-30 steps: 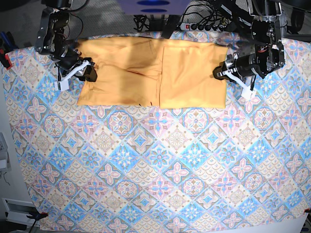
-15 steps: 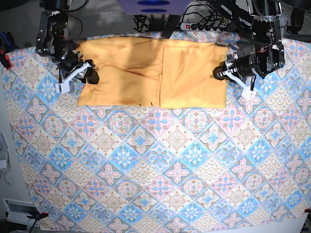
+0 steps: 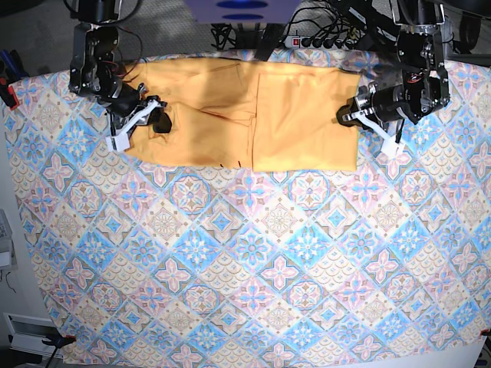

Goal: Fold the T-shirt properly
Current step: 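Lift and fold the right gripper's half over toward the left gripper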

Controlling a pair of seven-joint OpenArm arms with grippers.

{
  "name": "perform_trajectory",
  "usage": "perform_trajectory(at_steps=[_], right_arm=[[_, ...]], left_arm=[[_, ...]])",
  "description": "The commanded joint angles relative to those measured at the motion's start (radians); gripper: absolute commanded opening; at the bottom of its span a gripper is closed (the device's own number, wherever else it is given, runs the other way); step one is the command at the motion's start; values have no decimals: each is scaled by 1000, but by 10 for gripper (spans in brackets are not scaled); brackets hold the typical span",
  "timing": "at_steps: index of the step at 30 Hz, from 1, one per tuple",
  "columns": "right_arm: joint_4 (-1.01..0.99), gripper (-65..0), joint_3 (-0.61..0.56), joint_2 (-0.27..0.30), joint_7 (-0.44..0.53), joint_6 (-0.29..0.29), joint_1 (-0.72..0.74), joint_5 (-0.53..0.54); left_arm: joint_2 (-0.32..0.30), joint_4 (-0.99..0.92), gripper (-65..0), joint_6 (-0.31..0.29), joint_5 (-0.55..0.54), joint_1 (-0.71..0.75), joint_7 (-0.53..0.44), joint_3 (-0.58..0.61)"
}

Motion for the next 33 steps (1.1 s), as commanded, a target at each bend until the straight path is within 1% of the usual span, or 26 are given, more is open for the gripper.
perform_trajectory(at_steps=[1,5,7,11,13,17,26,31,33], right_arm=[[-5,-650,-5,6,-86,-9,-11,-55],[0,-650,-1,29,-104,-9,23,-53],[24,-650,-1,29,-118,-9,51,-53],[69,-650,-1,29,-126,-9,107,-56],[72,-650,-3,29,-126,-9,140,-56],[67,-650,-3,29,-152,-9,204,-56],[66,-650,-12,91,-156,-11,324,-58],[122,-650,-14,84,-221,-11,328,-56],[170,-650,-37,75,-222,-9,325,-56]], left_arm=[[-7,14,-650,-2,-19,-7,-5,-5],[25,14,-650,-2,-19,-13,-5,-5],[34,13,-650,-2,-19,-24,-5,-1],[77,13,-650,-2,-15,-50,-5,1],[102,13,-650,-2,-12,-67,-4,2],[125,13,-650,-2,-12,-81,1,4],[123,4,-650,-2,-12,-102,-5,56],[123,-88,-650,-2,-15,-145,-5,58],[123,-91,-650,-2,-15,-151,-5,59]])
